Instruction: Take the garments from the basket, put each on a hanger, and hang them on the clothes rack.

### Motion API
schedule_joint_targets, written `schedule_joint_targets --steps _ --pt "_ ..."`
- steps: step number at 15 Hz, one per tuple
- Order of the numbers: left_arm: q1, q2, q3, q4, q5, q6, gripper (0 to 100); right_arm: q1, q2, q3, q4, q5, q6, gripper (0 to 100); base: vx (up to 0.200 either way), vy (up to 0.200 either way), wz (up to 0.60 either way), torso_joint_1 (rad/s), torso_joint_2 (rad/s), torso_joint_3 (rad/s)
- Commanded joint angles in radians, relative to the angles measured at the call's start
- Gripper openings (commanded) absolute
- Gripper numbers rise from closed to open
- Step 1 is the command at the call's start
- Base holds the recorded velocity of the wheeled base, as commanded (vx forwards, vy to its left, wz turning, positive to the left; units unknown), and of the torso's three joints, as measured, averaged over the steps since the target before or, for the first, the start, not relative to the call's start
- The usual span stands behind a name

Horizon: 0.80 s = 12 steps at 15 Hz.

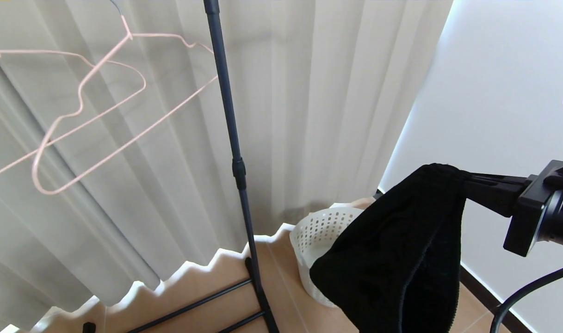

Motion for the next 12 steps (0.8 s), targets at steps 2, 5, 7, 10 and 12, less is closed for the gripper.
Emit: schedule_joint_targets --steps 2,5,7,10,12 --pt "0.0 0.0 0.0 0.0 0.0 0.0 100 -0.001 0.003 0.0 0.0 0.0 0.0 0 0.0 0.0 0.0 0.151 -0.49 -0.146" --pt "0.0 0.0 0.0 0.0 0.0 0.0 100 -0.001 0.003 0.001 0.0 0.0 0.0 0 0.0 0.0 0.0 0.165 -0.51 -0.149" --pt "0.0 0.0 0.0 0.0 0.0 0.0 100 -0.001 0.003 0.001 0.0 0.0 0.0 0 0.0 0.0 0.0 0.183 -0.54 -0.244" --pt "0.0 0.0 0.0 0.0 0.0 0.0 100 -0.001 0.003 0.003 0.0 0.0 0.0 0 0.0 0.0 0.0 0.206 -0.55 -0.32" --pt "0.0 0.0 0.0 0.0 0.0 0.0 100 -0.001 0.003 0.004 0.0 0.0 -0.002 0 0.0 0.0 0.0 0.229 -0.58 -0.344"
